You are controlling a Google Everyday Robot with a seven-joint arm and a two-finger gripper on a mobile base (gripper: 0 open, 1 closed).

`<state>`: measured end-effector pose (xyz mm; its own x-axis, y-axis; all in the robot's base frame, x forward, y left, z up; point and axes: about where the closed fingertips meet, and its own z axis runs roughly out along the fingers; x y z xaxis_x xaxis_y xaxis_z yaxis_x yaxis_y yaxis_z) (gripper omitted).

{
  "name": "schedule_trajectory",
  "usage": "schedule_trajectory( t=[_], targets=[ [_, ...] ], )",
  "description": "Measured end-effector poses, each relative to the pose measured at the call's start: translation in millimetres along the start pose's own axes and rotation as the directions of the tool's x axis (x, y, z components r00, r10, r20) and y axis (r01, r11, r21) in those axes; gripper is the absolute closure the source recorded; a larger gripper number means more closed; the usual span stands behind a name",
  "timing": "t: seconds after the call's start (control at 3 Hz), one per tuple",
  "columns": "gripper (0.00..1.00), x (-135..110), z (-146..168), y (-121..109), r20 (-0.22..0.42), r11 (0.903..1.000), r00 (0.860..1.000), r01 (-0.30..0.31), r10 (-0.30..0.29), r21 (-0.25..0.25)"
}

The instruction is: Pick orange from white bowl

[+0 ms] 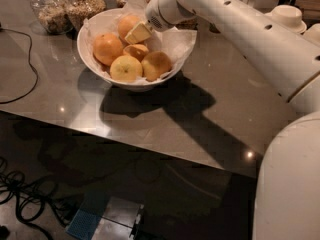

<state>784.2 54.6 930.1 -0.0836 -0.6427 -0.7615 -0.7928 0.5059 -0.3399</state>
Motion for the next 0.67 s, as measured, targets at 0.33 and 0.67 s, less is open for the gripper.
schedule_trajectory(
  t=[0.33, 0.67],
  targets=[
    [0.26, 11.2, 8.5, 5.8, -0.006, 0.9989, 0.999, -0.045, 0.045, -0.008],
    [0.26, 14.4, 17.1, 10.5, -0.002, 0.9964, 0.997, -0.083, 0.083, -0.018]
  ],
)
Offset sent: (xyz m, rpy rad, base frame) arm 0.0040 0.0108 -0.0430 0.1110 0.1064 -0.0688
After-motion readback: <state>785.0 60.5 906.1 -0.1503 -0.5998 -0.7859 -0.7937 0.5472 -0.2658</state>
